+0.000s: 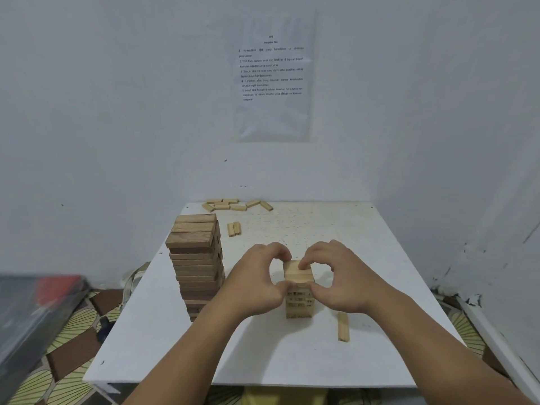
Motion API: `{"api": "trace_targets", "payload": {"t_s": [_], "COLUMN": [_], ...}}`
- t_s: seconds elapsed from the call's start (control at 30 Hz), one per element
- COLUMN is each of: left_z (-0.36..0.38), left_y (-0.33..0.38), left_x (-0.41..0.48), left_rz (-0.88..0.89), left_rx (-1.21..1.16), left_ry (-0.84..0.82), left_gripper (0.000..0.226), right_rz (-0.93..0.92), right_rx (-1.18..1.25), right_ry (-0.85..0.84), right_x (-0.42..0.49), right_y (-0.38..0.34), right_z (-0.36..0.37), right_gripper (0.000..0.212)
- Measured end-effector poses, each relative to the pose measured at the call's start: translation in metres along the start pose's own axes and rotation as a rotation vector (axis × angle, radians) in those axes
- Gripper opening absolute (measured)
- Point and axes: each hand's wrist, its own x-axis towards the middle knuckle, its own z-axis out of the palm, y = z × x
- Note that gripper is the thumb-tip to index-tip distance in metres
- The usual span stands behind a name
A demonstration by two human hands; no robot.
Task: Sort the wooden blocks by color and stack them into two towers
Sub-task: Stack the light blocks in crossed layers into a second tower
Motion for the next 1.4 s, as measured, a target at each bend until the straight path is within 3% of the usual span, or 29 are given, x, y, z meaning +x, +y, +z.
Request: {"api": "trace_targets", "payload": {"t_s": [0.3, 0.53, 0.93, 1.17, 1.3, 1.4], "left_z": [-0.001, -0.006, -0.008, -0.007, -0.003, 0.013], "left_y": [0.003, 0.008, 0.016, 0.014, 0.012, 0.024], "left_x": [0.000, 0.002, 0.007, 0.006, -0.004, -0.013], "left_rz": [0.006, -0.030, -0.065, -0.060, -0.101, -0.213], "left_rx": [0.010, 0.045, 0.086, 0.052, -0.138, -0.458], "left_ry": [-0.061, -0.107, -0.140, -0.156, -0.062, 0.086], "left_gripper": [0.052, 0.067, 0.063, 0.068, 0.064, 0.056], "right_rz": [0.013, 0.123, 0.182, 0.218, 0.291, 0.403], "right_rx": [0.018, 0.028, 0.069, 0.075, 0.164, 0.459], "right_ry": [0.021, -0.011, -0.061, -0.054, 0.059, 0.229], "right_x": [-0.003, -0.006, 0.000, -0.004, -0.012, -0.013], "right_y": [-0.001, 0.004, 0.002, -0.001, -0.008, -0.022], "right_z": [0.003, 0.003, 0.001, 0.003, 0.006, 0.021], "right_gripper": [0.033, 0.060, 0.045, 0.052, 0.064, 0.055]}}
